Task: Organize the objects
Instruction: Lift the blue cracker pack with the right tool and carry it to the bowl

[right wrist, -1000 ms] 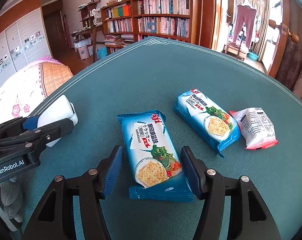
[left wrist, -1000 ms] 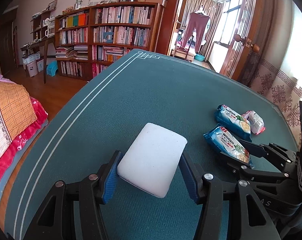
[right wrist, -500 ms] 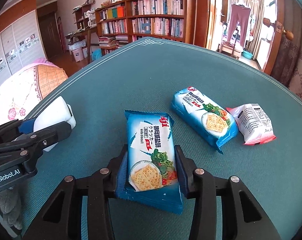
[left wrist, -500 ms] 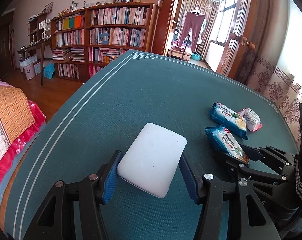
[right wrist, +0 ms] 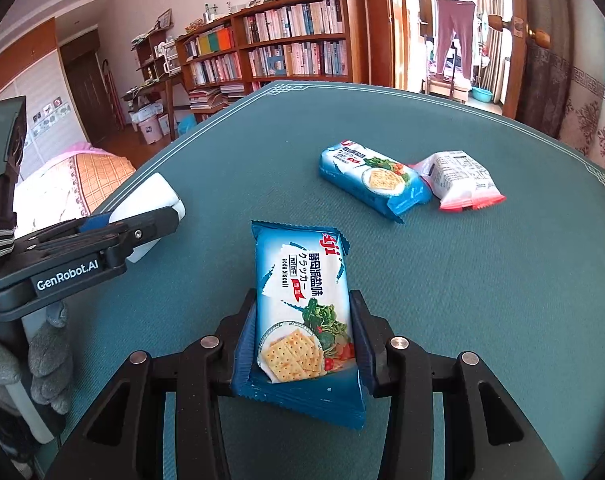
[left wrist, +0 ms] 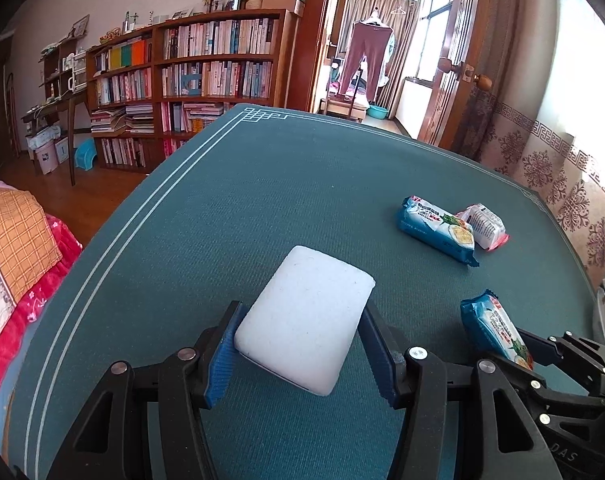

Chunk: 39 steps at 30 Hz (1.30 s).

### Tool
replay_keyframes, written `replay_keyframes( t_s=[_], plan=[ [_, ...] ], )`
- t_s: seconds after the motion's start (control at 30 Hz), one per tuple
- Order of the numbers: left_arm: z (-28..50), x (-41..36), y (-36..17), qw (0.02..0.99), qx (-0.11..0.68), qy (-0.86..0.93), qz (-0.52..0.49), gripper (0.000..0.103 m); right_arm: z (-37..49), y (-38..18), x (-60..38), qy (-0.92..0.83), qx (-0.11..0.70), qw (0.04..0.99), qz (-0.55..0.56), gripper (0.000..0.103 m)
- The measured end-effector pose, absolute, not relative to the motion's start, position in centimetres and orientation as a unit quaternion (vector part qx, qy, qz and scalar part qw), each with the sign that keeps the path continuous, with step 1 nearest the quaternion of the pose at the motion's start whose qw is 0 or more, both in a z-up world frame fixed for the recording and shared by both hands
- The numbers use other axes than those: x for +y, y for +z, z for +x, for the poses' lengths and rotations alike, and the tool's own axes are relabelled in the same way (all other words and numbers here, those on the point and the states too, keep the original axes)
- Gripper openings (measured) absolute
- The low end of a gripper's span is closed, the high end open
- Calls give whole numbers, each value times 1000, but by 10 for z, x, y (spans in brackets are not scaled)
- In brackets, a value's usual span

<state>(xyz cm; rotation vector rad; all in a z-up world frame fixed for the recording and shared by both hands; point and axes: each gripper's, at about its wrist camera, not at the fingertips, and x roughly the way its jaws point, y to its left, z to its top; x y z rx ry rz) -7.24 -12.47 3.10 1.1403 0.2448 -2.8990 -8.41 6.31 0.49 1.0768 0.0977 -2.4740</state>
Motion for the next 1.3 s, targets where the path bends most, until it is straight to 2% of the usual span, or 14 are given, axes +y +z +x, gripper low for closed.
replay_keyframes(
  t_s=[0.63,1.3],
  plan=[
    [-72,-114,25,10,54,-927,371,60,-27,16,132,-907,-20,173,384,44],
    [-54,-67,38,-41,17,-927,373,60,20,52,249,-937,-69,42,340,44]
  ],
)
